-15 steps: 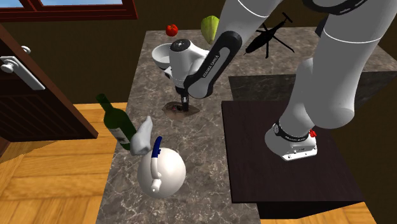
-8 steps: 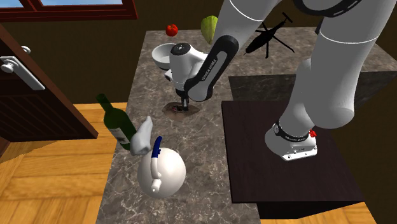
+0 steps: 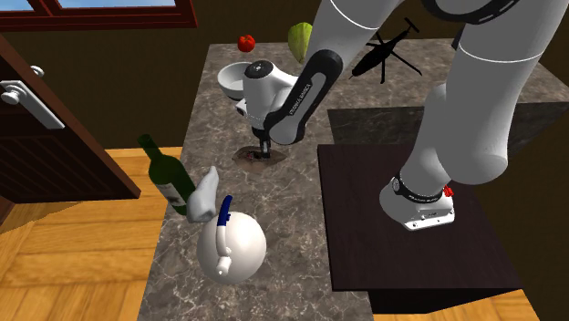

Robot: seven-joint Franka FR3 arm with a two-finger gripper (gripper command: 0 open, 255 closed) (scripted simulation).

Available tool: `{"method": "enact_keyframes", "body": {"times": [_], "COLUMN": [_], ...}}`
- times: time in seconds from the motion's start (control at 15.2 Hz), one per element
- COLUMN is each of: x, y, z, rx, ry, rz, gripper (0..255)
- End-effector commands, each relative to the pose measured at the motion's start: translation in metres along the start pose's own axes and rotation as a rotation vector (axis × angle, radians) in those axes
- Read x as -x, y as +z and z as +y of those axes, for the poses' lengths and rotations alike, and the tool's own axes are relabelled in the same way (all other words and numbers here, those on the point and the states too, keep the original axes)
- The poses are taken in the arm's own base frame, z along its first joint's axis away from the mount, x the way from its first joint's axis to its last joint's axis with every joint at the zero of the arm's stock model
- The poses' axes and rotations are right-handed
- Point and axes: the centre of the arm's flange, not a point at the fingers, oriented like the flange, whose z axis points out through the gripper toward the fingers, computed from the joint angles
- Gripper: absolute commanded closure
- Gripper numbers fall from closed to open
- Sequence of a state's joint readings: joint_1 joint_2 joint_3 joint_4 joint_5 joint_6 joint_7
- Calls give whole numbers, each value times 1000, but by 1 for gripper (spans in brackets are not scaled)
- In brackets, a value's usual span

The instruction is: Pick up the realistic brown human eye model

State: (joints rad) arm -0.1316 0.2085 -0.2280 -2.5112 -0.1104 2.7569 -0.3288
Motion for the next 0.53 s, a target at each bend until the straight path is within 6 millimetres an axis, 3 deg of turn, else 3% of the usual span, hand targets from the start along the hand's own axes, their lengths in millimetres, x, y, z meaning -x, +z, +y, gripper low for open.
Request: {"method": "enact_keyframes", "body": {"times": [0.0, 0.46], "x": [0, 0], "y": [-8, -45], "z": [1, 5], "rx": [0, 0], "ry": [0, 0], "rz": [-1, -1], "gripper": [255, 255]}}
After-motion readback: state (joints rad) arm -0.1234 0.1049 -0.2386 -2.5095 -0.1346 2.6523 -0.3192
